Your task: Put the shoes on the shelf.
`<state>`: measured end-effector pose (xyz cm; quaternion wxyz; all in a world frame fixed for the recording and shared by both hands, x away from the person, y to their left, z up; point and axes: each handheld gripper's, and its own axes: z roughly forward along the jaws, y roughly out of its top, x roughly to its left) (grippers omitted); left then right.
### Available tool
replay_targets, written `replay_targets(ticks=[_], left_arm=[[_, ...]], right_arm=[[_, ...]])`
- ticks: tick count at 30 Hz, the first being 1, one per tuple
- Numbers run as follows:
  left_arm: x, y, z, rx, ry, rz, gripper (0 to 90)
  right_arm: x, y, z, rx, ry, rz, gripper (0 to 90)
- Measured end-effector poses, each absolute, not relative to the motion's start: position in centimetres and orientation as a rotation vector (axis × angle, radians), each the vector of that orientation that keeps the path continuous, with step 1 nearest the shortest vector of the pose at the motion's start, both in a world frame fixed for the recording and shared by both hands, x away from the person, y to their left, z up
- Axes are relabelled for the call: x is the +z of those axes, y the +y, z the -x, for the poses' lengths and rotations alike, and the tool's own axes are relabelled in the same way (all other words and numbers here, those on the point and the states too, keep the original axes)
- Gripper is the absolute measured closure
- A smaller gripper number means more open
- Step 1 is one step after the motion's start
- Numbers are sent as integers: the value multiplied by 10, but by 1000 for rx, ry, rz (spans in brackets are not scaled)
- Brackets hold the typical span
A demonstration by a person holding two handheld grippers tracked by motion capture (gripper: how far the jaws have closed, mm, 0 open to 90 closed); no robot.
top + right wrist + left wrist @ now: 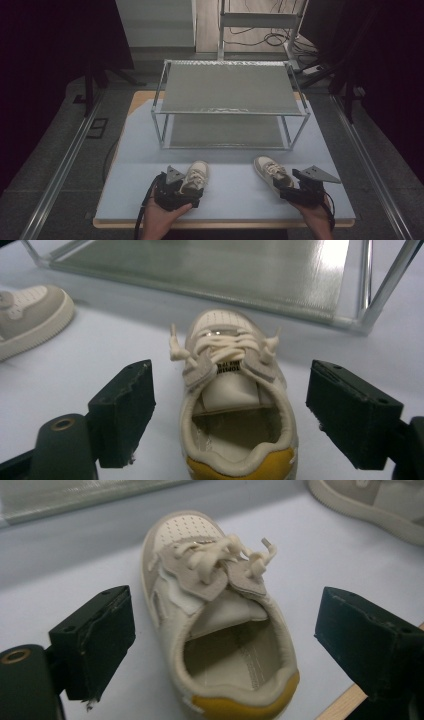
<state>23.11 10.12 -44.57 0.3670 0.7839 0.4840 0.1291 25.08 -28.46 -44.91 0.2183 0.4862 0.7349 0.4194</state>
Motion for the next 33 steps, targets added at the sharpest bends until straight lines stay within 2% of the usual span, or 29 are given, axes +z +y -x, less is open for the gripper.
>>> replay_targets(ticks=[14, 19, 23, 27, 33], left_arm=[[-466, 88, -240, 334, 1344, -2081, 91], [-473, 86, -244, 322, 1377, -2081, 132], [-477, 86, -246, 318, 1387, -2079, 154], [-477, 88, -246, 314, 1386, -2068, 164], [-474, 91, -243, 346, 1369, -2065, 214]], right_arm=[[-472, -281, -266, 1040, 2088, -1409, 155], [-479, -278, -273, 1018, 2115, -1426, 154], [-485, -273, -277, 991, 2137, -1429, 169], [-489, -271, -279, 994, 2142, -1430, 238], [-489, -271, -279, 996, 2141, -1432, 259]])
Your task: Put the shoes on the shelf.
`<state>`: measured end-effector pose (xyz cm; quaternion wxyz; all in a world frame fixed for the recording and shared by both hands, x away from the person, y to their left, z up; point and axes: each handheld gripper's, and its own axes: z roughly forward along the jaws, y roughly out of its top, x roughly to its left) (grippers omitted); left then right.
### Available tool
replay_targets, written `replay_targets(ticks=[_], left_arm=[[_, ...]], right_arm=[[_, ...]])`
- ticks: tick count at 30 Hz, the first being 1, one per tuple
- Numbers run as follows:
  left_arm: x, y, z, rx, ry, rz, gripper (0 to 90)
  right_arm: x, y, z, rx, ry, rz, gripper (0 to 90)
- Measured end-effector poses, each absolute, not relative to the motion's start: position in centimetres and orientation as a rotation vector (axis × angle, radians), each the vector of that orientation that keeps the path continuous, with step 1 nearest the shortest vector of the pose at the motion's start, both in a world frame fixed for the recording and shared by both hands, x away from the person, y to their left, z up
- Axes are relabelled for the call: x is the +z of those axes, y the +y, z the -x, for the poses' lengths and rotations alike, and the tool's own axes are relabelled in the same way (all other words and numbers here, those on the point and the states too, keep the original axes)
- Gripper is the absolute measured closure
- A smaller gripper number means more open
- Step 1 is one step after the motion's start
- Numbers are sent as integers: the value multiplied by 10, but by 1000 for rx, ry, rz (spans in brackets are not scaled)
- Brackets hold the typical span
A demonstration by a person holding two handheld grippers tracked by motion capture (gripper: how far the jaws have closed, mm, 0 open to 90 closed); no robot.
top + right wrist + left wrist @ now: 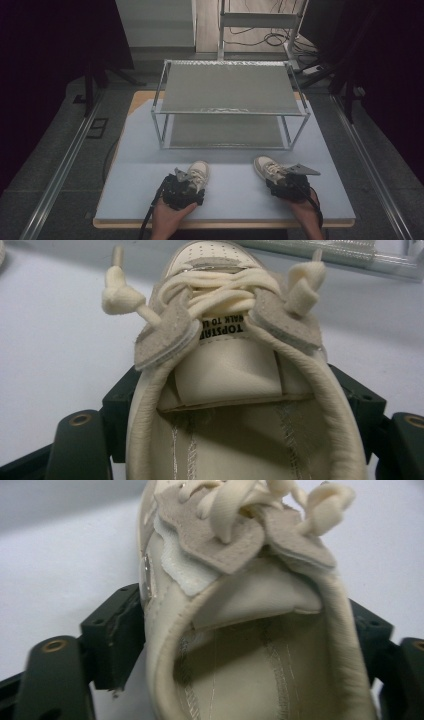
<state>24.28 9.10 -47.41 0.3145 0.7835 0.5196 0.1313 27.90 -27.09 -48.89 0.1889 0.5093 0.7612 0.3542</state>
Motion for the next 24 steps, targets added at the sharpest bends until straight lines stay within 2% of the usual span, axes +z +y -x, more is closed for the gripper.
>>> replay_targets(ticks=[9, 24], left_arm=[[-472, 100, -240, 365, 1341, -2058, 286], [-467, 107, -239, 351, 1293, -2001, 300]], right_arm=[[-488, -272, -279, 1005, 2145, -1422, 277], [-481, -270, -275, 1059, 2143, -1407, 283]])
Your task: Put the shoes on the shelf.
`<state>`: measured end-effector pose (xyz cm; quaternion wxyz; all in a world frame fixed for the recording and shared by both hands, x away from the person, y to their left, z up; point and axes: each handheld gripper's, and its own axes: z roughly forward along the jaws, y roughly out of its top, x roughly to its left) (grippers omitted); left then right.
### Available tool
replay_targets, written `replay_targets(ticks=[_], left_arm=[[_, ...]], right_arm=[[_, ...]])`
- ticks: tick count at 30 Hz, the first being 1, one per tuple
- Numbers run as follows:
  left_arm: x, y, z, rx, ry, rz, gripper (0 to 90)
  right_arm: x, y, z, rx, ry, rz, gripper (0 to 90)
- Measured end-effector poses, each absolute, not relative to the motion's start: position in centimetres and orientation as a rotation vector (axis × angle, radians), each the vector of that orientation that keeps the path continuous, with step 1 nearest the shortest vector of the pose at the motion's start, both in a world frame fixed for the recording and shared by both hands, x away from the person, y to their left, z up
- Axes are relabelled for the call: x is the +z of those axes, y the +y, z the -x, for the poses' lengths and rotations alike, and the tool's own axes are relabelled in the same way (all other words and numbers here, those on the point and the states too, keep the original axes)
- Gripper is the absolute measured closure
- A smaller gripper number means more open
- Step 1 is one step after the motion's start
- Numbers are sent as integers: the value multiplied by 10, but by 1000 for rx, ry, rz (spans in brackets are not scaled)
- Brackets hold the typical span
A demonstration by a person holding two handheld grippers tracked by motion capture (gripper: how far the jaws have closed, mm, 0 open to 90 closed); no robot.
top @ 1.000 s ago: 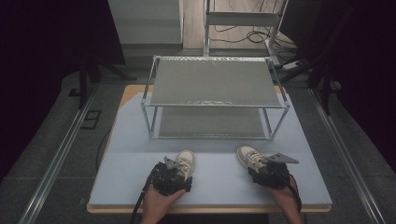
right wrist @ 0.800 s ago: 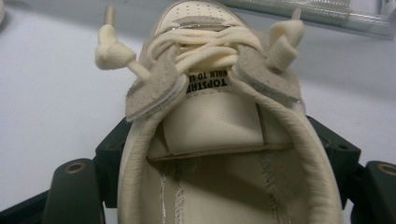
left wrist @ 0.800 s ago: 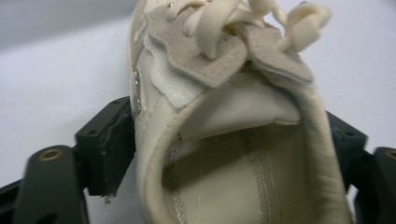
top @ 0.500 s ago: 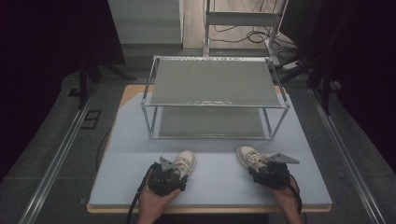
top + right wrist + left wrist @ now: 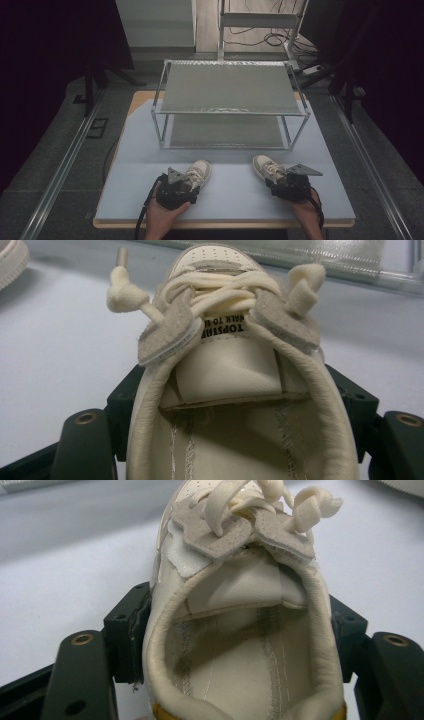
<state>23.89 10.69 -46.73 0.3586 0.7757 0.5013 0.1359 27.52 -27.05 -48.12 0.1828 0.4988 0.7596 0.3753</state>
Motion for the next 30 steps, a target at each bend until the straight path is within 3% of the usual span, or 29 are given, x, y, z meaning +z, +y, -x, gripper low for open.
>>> replay_targets(ticks=[30], left_arm=[[-454, 90, -285, 347, 1258, -1978, 302]], right_arm=[[-461, -240, -296, 1103, 2122, -1368, 285]])
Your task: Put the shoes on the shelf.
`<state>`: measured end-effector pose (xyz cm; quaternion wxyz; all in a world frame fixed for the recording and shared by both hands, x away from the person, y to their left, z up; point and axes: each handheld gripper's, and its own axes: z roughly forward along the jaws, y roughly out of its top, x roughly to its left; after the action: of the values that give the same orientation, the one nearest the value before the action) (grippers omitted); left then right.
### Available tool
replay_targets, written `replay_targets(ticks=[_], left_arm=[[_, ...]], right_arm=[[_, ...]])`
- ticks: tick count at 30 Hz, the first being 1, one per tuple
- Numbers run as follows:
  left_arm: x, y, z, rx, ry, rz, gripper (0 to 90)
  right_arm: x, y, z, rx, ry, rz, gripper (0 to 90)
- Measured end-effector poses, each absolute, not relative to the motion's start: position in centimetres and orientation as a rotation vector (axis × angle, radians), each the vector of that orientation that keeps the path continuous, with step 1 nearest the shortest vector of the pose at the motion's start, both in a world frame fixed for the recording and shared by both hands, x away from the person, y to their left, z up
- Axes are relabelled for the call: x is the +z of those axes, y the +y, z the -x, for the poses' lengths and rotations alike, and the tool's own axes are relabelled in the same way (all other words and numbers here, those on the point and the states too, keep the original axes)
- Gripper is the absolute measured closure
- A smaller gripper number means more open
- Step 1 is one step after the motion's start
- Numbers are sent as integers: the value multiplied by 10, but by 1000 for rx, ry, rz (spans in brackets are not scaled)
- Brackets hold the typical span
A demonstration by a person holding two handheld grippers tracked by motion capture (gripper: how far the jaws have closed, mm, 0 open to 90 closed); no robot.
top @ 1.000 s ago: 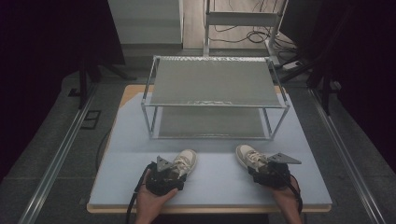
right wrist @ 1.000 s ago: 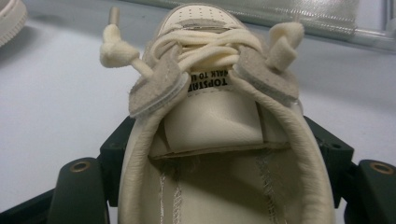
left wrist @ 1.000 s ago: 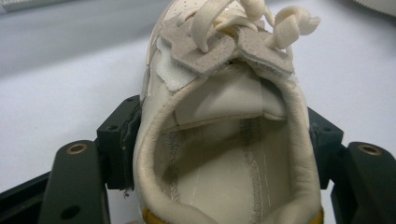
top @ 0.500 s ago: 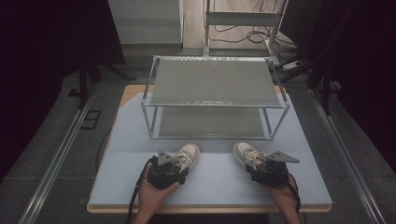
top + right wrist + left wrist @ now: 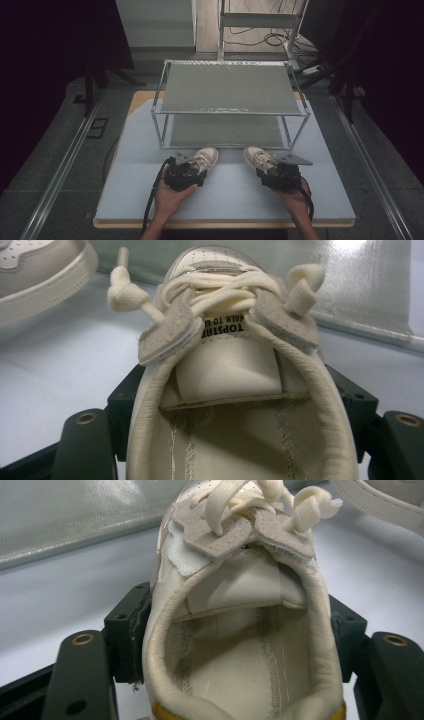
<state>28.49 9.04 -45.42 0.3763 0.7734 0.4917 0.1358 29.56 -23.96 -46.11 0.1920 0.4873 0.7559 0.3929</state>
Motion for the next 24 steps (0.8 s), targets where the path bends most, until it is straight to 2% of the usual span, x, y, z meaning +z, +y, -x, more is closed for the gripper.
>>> replay_targets(ticks=[24], left_arm=[[-451, 87, -319, 348, 1288, -1940, 304]], right_arm=[[-451, -221, -322, 1093, 2112, -1374, 286]])
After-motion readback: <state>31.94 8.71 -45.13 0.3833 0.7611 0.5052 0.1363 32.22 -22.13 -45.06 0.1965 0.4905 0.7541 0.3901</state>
